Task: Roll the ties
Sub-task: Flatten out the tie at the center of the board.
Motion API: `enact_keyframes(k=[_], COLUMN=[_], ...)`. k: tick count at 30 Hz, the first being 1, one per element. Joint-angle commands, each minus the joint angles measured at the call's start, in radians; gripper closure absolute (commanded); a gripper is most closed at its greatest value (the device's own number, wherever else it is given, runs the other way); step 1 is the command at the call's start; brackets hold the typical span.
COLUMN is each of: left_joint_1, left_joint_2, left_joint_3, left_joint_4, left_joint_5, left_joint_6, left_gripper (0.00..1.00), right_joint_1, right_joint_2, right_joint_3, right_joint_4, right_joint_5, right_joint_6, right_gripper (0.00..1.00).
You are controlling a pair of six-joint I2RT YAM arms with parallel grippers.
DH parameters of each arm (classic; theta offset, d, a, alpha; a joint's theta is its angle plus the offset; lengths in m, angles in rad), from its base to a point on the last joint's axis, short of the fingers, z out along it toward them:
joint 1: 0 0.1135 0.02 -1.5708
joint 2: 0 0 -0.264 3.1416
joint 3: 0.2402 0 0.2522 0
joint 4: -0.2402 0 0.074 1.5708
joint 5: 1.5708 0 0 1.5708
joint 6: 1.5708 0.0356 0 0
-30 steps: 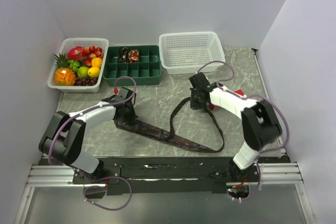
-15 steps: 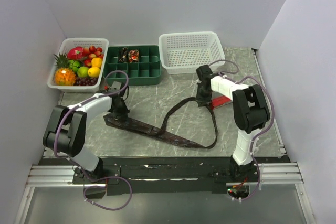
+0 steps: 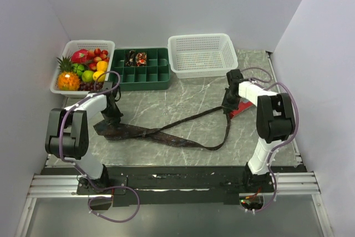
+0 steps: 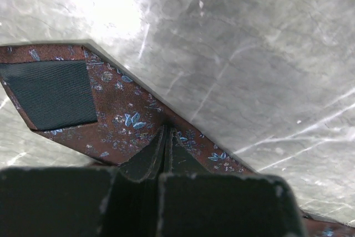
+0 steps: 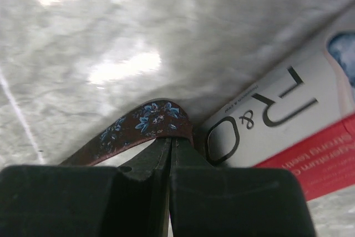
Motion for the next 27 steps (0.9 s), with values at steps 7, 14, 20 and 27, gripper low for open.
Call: enact_keyframes(k=[7,14,20,27], left_joint_1=[0.046,0.049,0.047,0.047], left_joint_2=[0.049,0.012,-0.158,-0.443], left_joint_3=[-0.018,0.051,0.044,-0.117], left_joint_4=[-0.039,-0.057,-0.010,0.108], left_joint_5=[-0.092,-0.129,-0.062,0.254], left_joint_6=[0.043,0.072,0.112,0.070], left_gripper=[0.99,0.95,0.54,0.38], right_joint_1=[-0.042,-0.039,-0.005,0.165], right_joint_2=[-0.181,-0.370,-0.529,-0.605], right_joint_3=[-0.099,-0.257,-0.266,-0.257], right_joint_4=[0.014,0.103,0.112,0.119], right_joint_5=[0.064,-0.072,-0.156,-0.092], right_joint_6=[-0.026,-0.035,-0.057,-0.130], right_gripper=[1.00,1.00,0.98,0.75])
